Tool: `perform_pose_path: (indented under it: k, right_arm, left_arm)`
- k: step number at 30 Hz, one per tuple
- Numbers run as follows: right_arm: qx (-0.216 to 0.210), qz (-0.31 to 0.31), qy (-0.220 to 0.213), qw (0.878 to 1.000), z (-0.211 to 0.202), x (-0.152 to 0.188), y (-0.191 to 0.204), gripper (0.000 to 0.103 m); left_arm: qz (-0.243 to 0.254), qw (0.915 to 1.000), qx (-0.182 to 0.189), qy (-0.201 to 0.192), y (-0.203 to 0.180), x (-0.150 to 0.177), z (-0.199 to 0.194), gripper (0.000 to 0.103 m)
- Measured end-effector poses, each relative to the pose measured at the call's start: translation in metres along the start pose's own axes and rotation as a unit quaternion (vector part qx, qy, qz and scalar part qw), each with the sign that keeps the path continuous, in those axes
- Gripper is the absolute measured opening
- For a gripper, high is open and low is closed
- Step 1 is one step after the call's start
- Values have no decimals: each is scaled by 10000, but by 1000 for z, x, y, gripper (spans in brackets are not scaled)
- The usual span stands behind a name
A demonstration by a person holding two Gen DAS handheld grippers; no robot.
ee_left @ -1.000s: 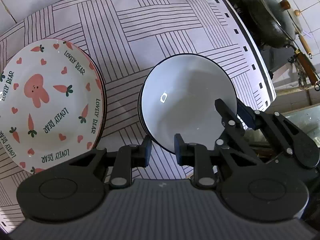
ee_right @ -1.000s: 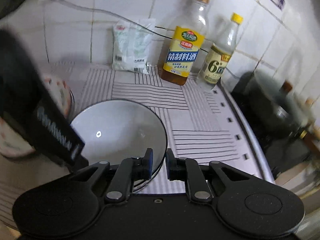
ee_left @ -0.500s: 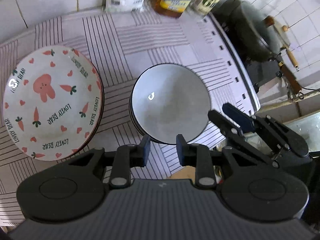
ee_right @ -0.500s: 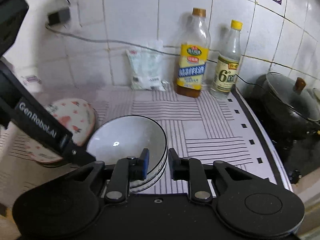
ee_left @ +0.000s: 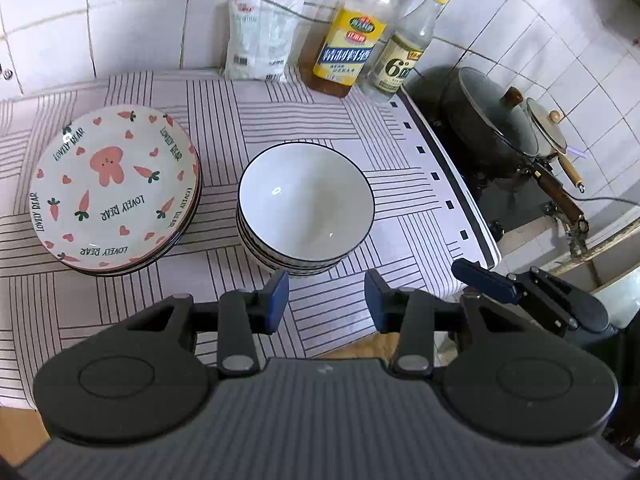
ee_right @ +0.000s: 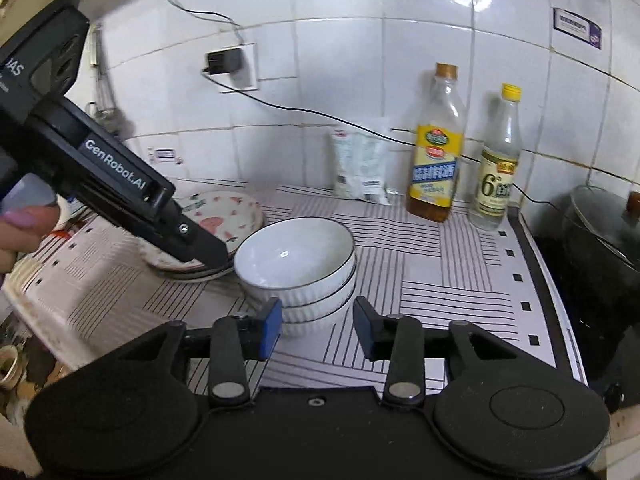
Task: Organize plates and bowls
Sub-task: 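Lower the third bowl into the bowl pair and open both grippers, then close both grippers on the rim of the three-bowl stack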
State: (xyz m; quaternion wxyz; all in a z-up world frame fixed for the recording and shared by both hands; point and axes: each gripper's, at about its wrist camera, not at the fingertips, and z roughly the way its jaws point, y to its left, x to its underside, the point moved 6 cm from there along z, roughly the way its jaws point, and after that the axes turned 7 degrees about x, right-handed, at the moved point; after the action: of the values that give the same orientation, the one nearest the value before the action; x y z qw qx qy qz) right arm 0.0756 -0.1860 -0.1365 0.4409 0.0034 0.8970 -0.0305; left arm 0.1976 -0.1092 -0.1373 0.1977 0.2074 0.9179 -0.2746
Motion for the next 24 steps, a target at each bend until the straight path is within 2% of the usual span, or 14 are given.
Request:
perform_pose_path:
  k: [6,13,16,19,24]
  right_arm:
    - [-70,-144,7,9999,12,22,-4,60]
    - [-85,-155,-30,9998,43,46,-3,75]
    - [12,-142,-9,9999,62,56,-3,87]
    - [48,-191,-15,9998,78,63,1,90]
    - [-86,-326,-139,9993,103,61,9,94]
  left_arm:
    - [184,9992,-221,-273,-5,21,-2,46]
    - [-244,9983,-181,-490,12,24,-1,57]
    - [-576,9960,-137,-675,20,20,-2,62]
    - [-905,9928,55,-783,29,15,0,67]
    - [-1146,9903,154,-765,46,6,22,72]
